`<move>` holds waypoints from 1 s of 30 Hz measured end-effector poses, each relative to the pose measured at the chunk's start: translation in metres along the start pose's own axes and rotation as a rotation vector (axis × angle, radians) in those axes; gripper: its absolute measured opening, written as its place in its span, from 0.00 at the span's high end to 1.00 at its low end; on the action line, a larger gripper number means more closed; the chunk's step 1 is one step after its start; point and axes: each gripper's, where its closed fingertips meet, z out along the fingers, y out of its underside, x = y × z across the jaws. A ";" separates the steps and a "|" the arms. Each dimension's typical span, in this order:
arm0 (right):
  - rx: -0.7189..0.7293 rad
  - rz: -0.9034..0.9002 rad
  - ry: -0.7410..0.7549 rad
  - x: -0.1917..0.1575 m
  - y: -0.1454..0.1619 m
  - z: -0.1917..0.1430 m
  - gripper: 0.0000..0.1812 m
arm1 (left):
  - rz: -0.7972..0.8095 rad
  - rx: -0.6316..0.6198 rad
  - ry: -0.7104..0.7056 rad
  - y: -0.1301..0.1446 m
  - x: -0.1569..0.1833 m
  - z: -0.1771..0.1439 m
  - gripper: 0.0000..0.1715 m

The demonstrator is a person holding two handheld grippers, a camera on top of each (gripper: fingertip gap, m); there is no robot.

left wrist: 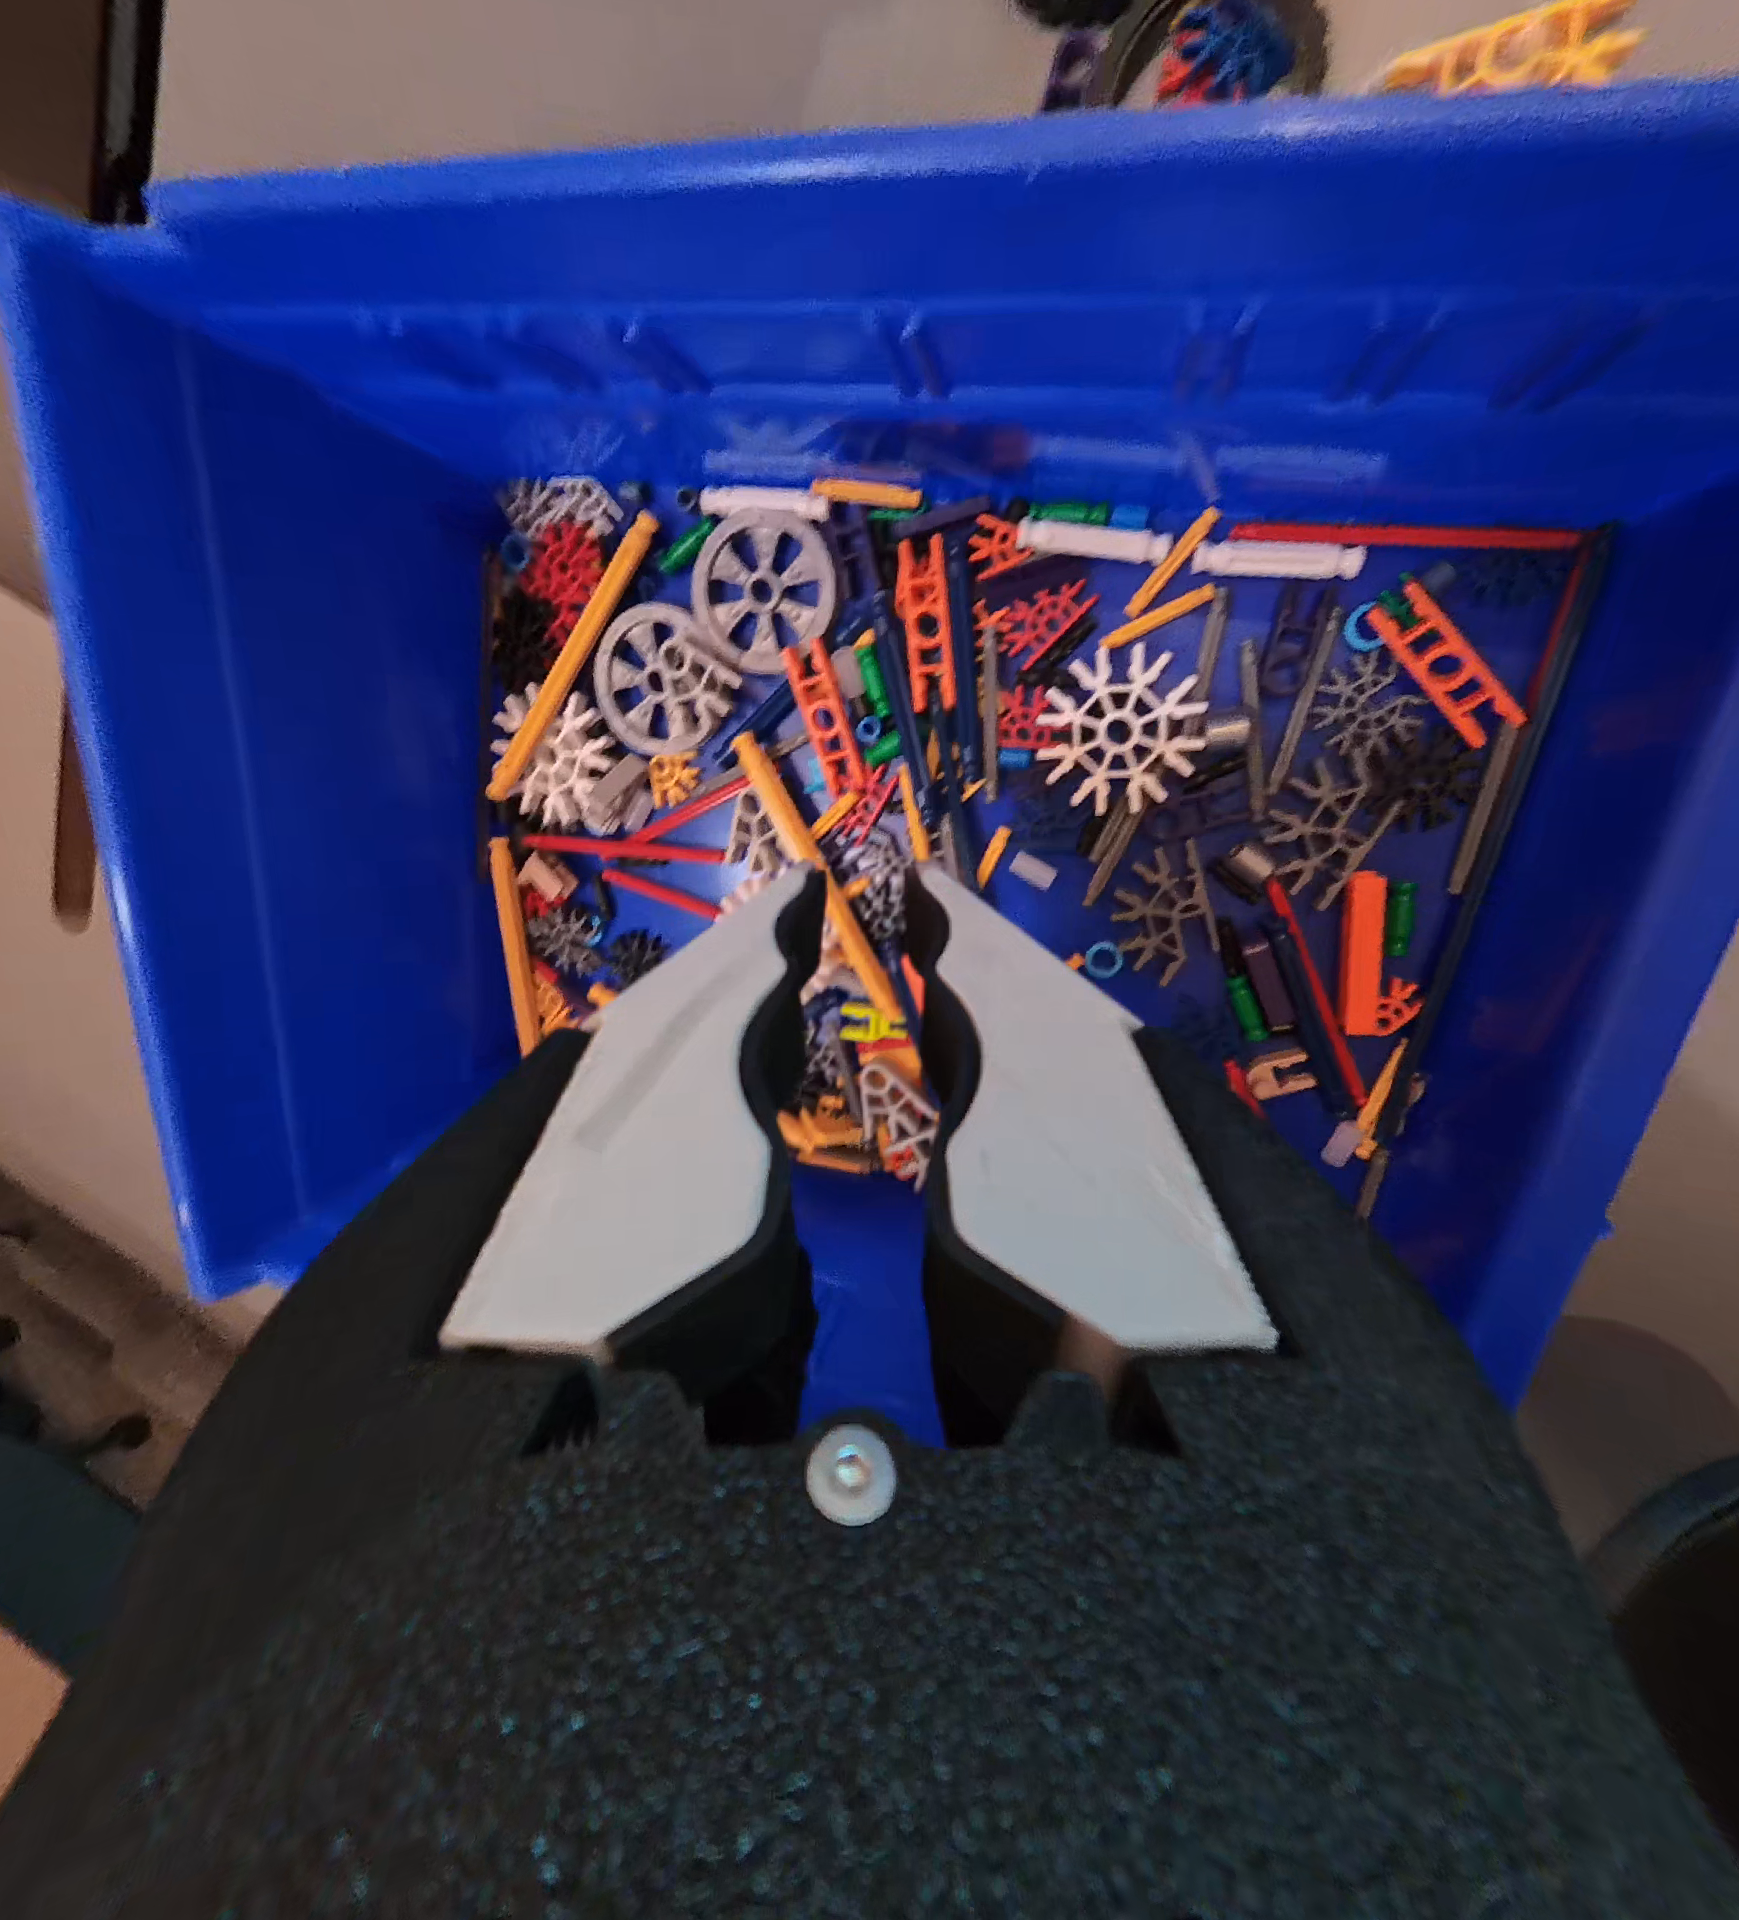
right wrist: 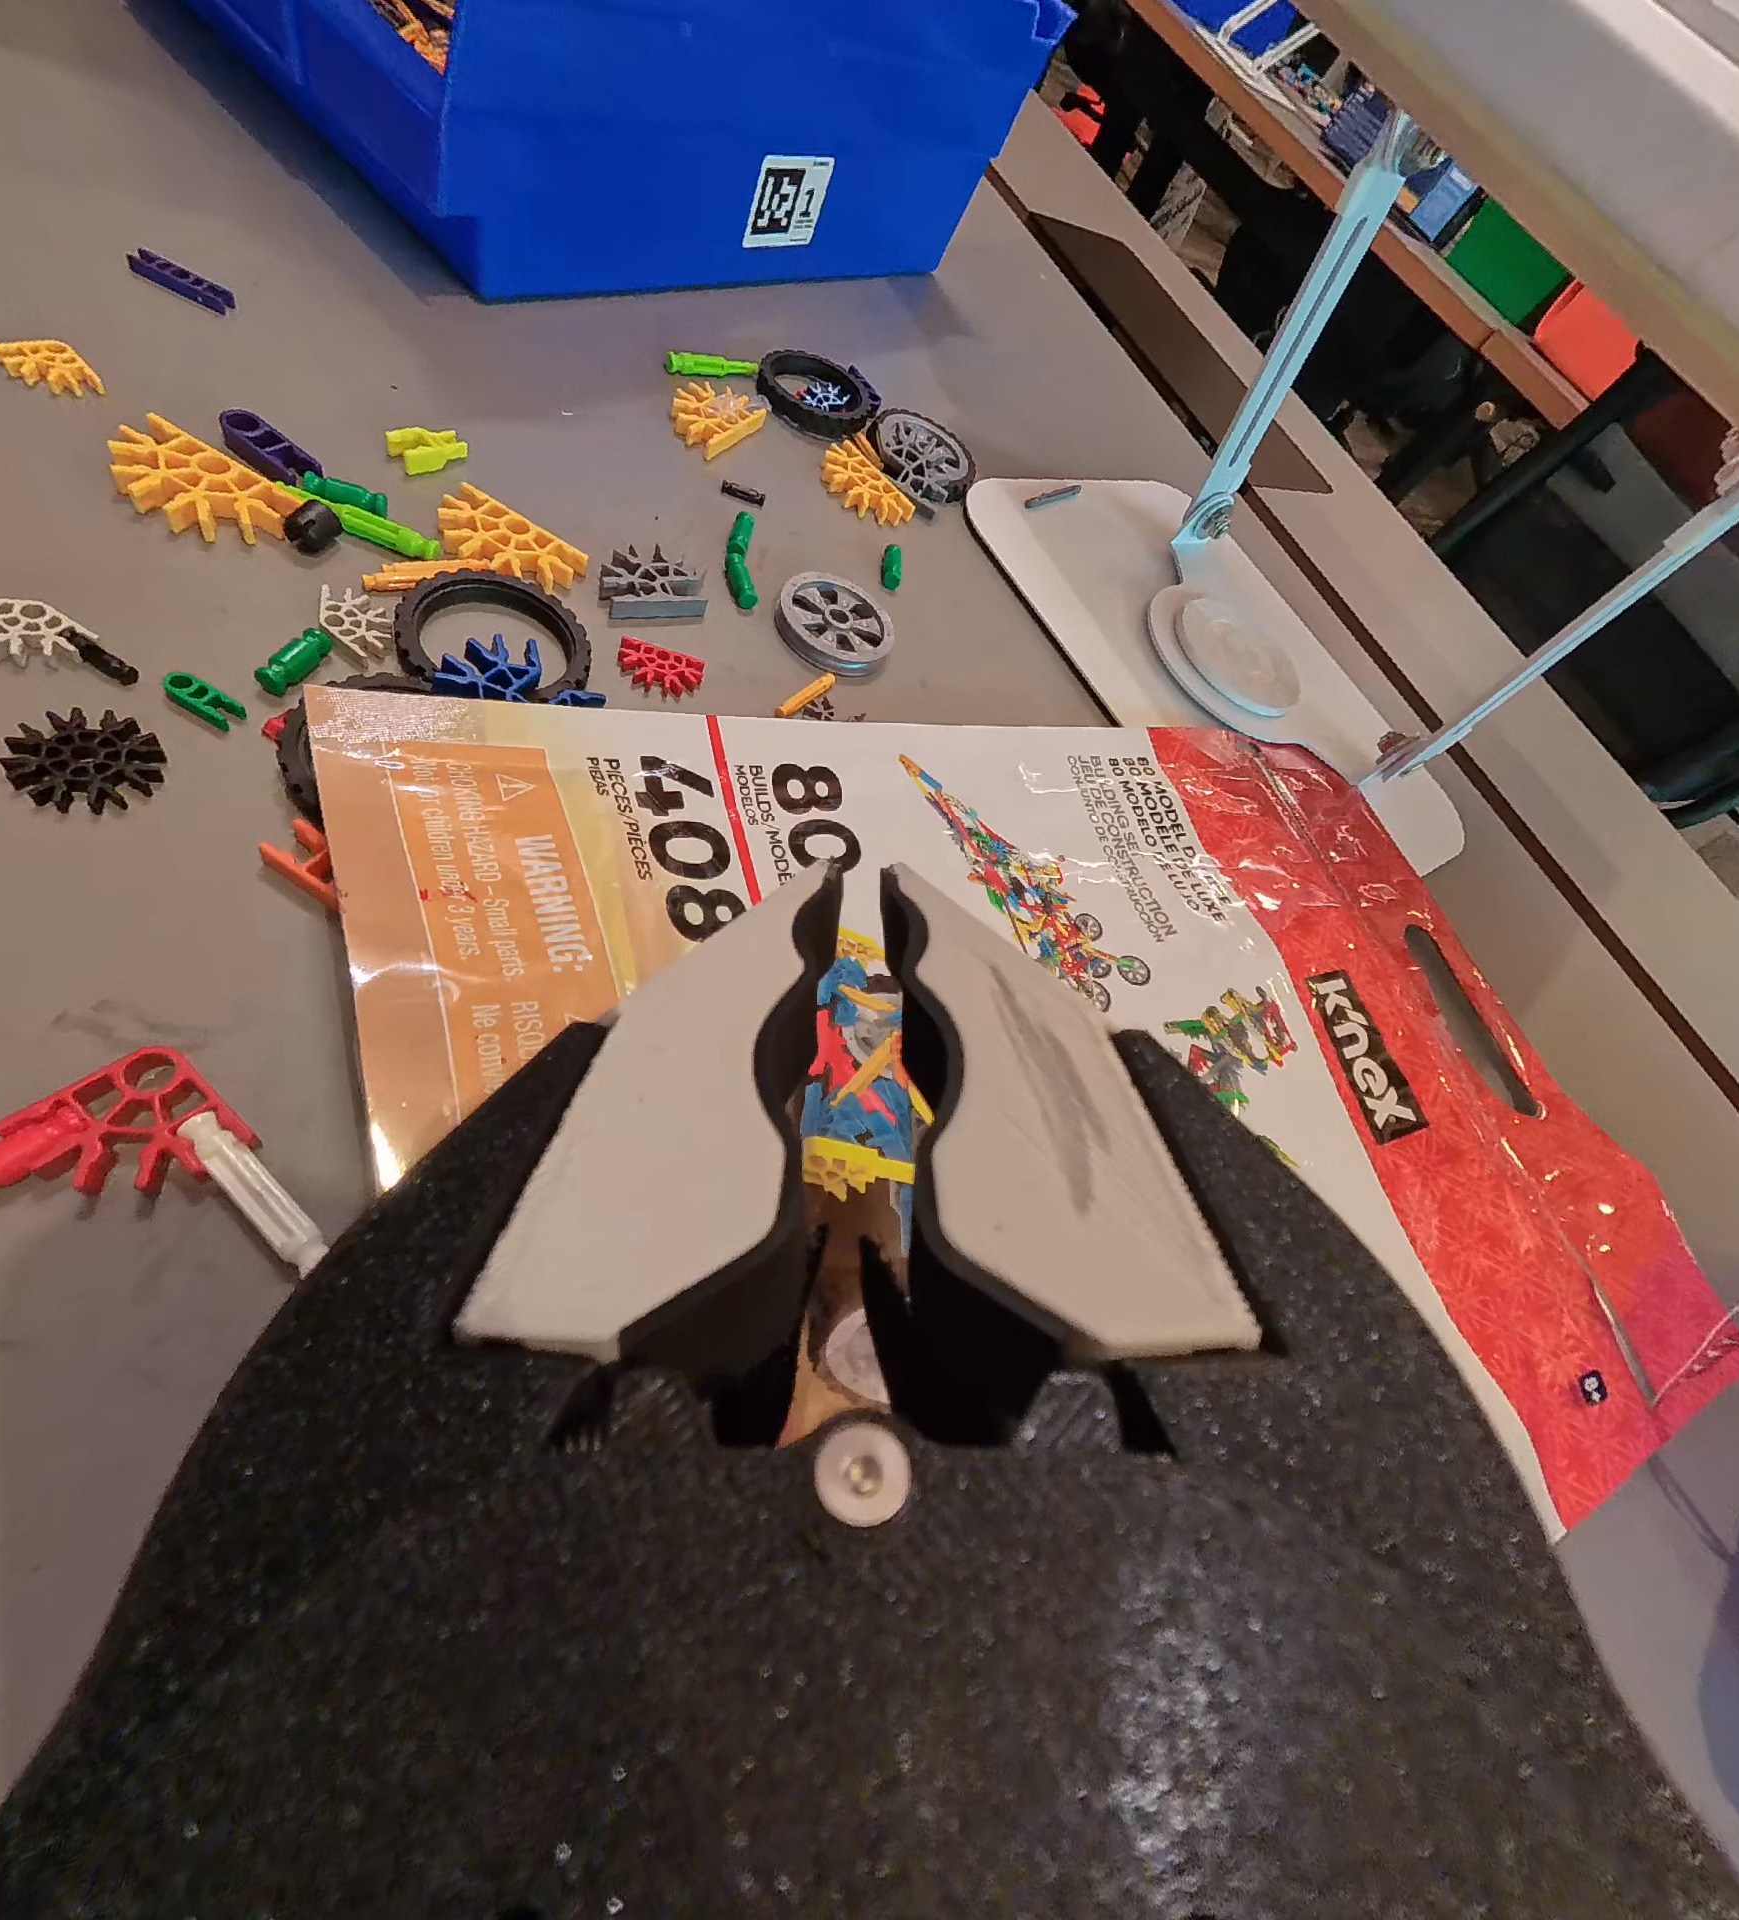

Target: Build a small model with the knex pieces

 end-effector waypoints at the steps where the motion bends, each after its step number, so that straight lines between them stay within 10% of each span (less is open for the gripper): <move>1: -0.001 0.000 -0.001 0.000 0.000 0.000 0.97 | 0.009 0.002 0.011 -0.003 0.002 0.004 0.94; 30: 0.015 -0.007 0.006 0.001 -0.005 -0.004 0.97 | -0.034 -0.204 0.167 0.020 -0.017 0.073 0.99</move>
